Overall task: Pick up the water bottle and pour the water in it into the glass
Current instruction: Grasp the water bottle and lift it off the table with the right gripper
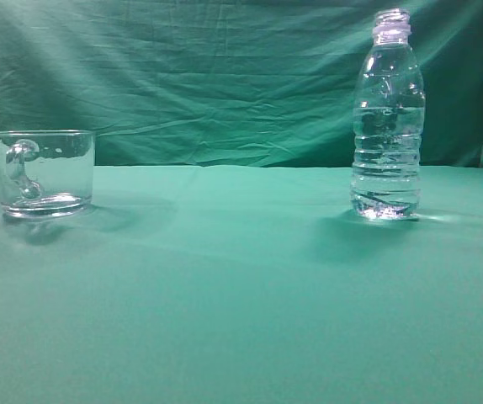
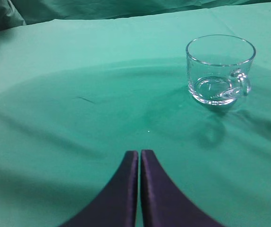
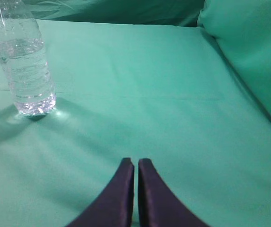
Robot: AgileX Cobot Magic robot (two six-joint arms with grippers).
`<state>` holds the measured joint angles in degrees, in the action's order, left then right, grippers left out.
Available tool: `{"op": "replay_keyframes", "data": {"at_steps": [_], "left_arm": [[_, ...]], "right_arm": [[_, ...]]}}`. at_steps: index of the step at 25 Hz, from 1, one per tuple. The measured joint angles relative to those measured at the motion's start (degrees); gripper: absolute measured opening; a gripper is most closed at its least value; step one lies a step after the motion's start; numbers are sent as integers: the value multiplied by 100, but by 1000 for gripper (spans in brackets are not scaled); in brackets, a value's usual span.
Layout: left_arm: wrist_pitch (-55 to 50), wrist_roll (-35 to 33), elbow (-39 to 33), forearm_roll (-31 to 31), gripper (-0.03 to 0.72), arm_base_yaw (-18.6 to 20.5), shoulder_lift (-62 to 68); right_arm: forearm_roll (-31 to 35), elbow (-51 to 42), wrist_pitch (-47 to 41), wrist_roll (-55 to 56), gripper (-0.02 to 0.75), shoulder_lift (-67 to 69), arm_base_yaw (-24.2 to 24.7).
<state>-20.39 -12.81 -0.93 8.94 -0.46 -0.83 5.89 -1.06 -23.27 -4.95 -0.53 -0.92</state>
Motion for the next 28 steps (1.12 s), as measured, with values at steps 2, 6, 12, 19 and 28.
{"op": "replay_keyframes", "data": {"at_steps": [2,6,12,19,28], "left_arm": [[0,0,0,0,0,0,0],[0,0,0,0,0,0,0],[0,0,0,0,0,0,0],[0,0,0,0,0,0,0],[0,0,0,0,0,0,0]], "right_arm": [[0,0,0,0,0,0,0],[0,0,0,0,0,0,0],[0,0,0,0,0,0,0],[0,0,0,0,0,0,0],[324,-45,708,-143,0,0,0]]}}
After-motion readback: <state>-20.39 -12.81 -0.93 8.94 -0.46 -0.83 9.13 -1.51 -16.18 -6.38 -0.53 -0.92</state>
